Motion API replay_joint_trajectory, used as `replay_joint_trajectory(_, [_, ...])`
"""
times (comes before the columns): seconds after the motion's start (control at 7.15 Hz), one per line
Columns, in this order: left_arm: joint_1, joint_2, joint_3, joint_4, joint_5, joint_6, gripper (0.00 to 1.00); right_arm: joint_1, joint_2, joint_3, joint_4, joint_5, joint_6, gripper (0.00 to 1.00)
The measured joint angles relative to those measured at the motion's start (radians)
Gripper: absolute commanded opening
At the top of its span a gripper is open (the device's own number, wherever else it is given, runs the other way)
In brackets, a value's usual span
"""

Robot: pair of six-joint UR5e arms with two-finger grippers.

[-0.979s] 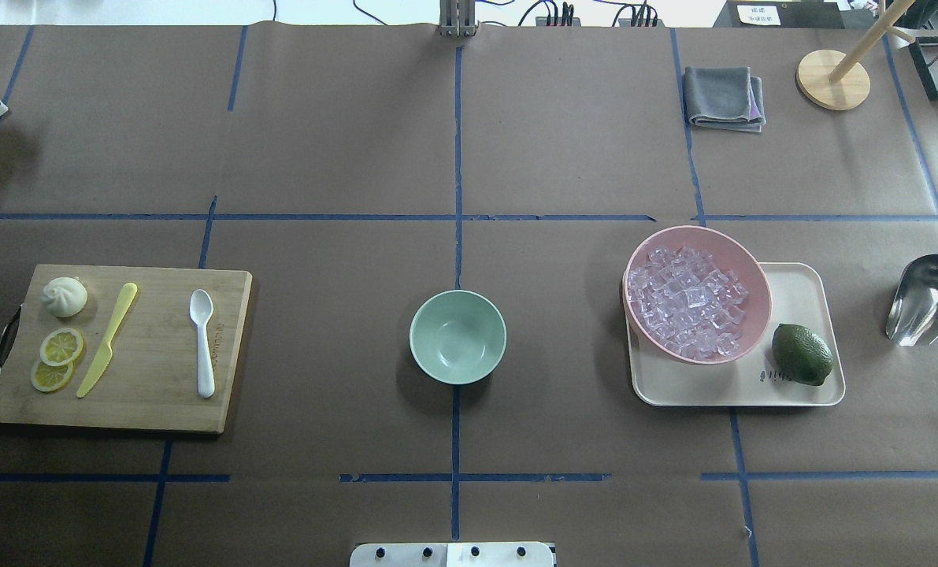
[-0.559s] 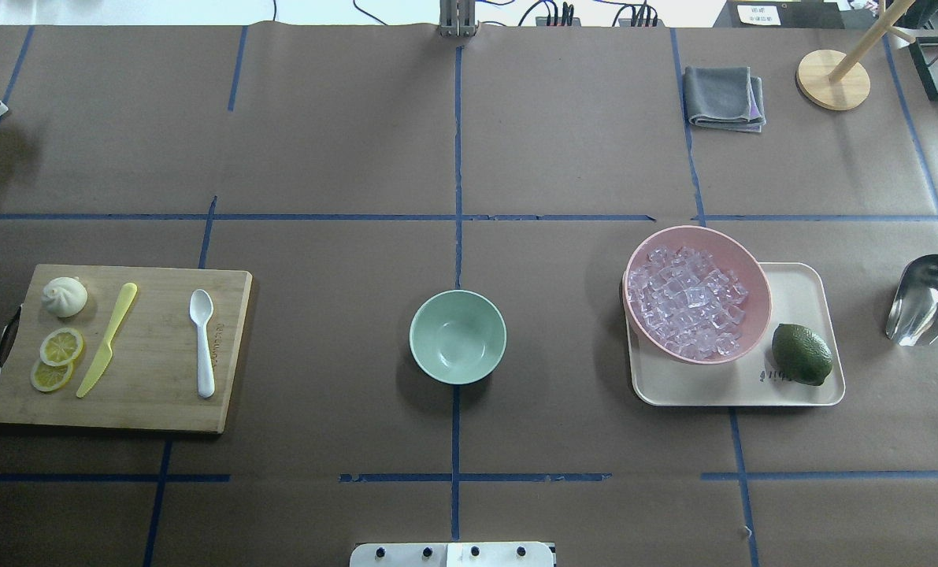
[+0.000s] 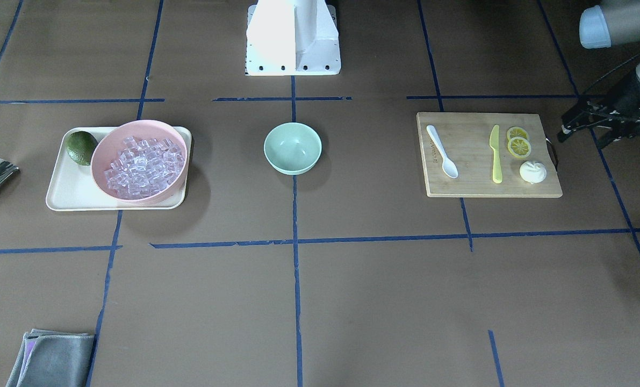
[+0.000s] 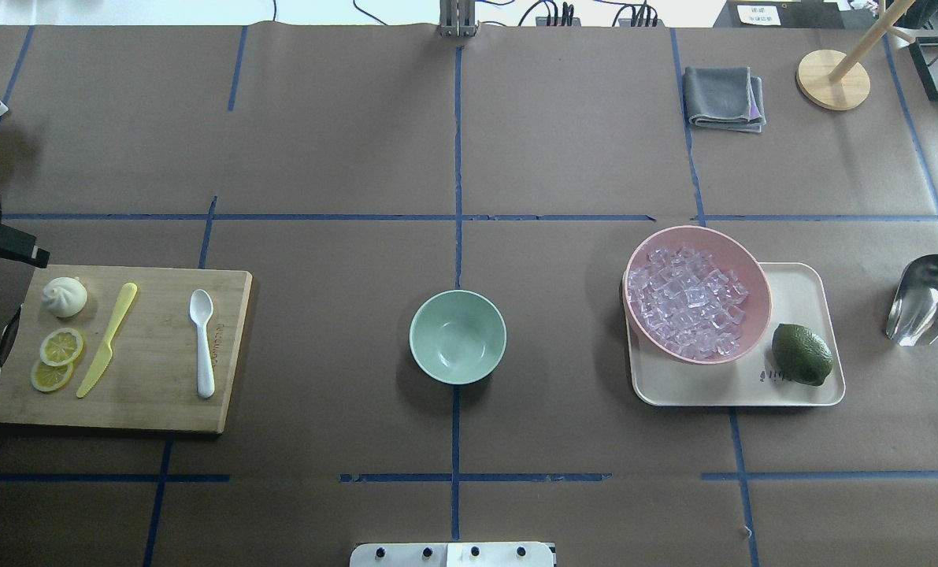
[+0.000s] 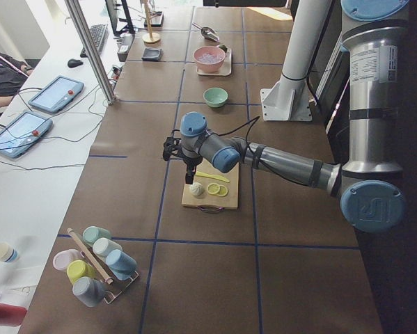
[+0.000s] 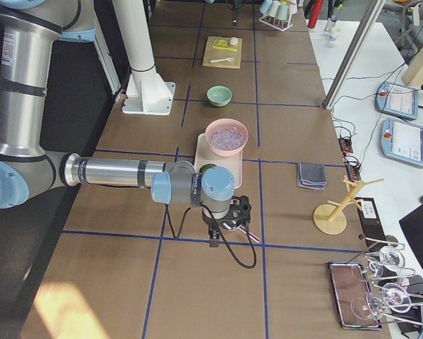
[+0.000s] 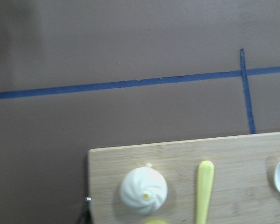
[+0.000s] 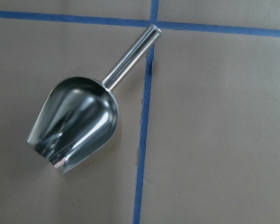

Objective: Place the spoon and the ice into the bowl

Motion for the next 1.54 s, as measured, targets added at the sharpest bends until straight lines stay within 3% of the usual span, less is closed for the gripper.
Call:
replay_joint_trajectory(0.56, [0.281, -0.073, -0.028, -0.012, 0.224, -0.339, 1.0, 0.0, 0.0, 0.0, 0.0, 0.0, 0.0, 1.0])
replay_joint_trajectory(1.26, [0.475, -0.12, -0.018, 0.037, 0.359, -0.431, 1.0, 0.0, 0.0, -0.004, -0.001, -0.001, -0.001, 1.0])
replay_joint_trajectory(1.54, [0.492, -0.148, -0.017, 0.089, 0.367, -0.431, 0.82, 0.0, -0.001, -0.005, -0.001, -0.001, 0.0, 1.0])
